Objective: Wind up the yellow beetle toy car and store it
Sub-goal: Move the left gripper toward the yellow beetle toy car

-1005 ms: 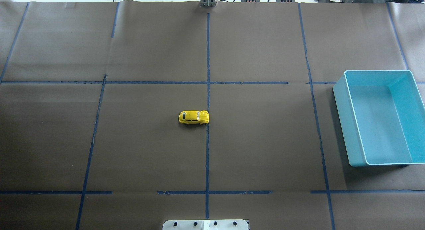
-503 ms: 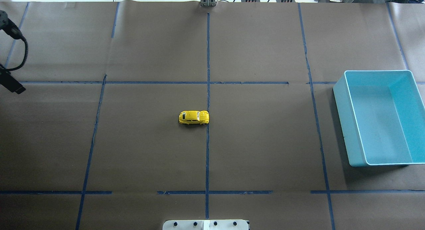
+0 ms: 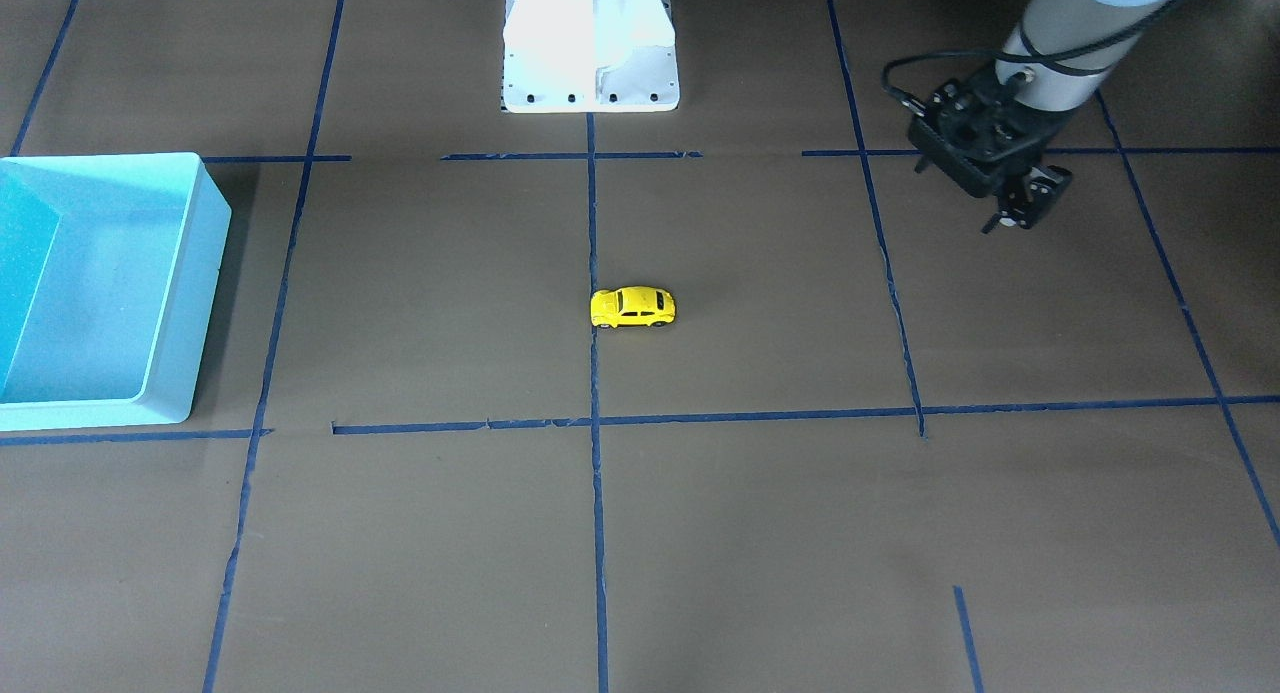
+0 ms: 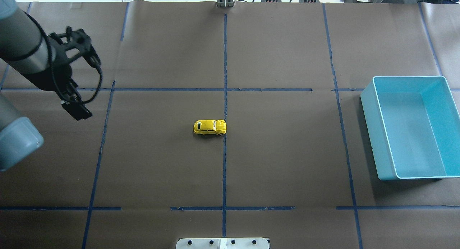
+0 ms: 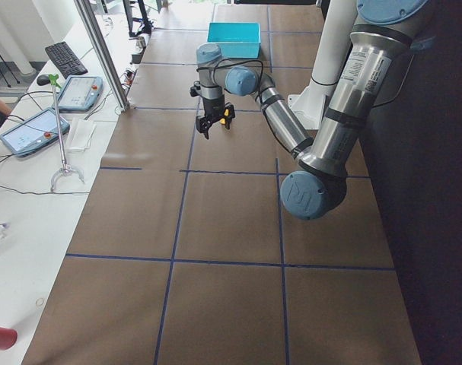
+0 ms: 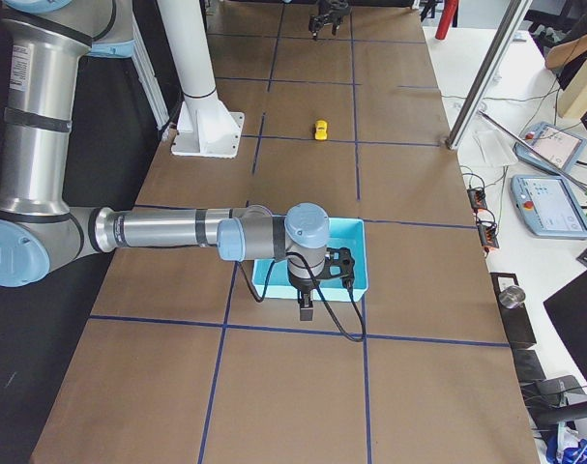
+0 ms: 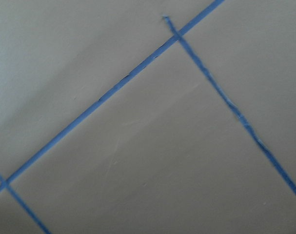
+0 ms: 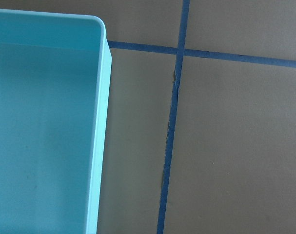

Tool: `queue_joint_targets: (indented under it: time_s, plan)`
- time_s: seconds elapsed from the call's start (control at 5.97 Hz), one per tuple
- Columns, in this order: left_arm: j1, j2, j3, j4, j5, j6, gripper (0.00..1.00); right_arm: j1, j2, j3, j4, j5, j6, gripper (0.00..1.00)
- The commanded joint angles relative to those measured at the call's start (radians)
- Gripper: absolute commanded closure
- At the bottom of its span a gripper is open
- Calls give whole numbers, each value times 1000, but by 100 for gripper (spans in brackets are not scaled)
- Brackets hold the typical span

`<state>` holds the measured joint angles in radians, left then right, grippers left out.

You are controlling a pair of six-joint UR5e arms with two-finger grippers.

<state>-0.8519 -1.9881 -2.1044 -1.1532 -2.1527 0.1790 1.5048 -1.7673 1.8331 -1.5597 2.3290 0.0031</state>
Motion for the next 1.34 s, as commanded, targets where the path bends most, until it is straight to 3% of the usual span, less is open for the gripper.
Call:
queue_joint_targets:
  time_s: [0.0, 0.34, 0.84, 1.17]
  plan:
    - [155, -113, 18, 0, 29, -1, 0, 0, 0, 0, 3, 1, 0, 0]
    - [293, -120, 47, -111, 158, 2, 0, 0, 0, 0, 4, 1, 0, 0]
    - [320, -366, 359, -122, 166, 130, 0, 0, -3, 0, 6, 1, 0, 0]
    - [321, -418, 523, -219, 180, 146, 0, 0, -3, 0, 6, 1, 0, 0]
